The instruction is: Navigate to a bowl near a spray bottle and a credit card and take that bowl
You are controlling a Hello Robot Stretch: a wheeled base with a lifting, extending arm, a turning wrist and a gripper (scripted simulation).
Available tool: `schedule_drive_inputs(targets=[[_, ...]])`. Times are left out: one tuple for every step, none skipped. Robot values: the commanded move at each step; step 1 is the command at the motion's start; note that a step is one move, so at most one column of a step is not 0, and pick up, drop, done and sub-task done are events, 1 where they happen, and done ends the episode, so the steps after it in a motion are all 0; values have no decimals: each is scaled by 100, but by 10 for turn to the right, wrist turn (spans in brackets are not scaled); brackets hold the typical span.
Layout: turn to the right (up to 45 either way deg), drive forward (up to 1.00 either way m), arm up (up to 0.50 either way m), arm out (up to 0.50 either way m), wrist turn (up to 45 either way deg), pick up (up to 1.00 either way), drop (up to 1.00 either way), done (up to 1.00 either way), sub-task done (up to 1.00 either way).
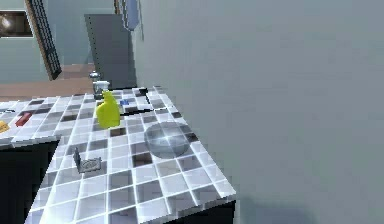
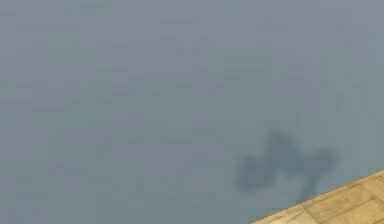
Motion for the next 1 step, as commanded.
schedule_drive_inputs(targets=[[-450,0,0,0,0,0,0,0,0]])
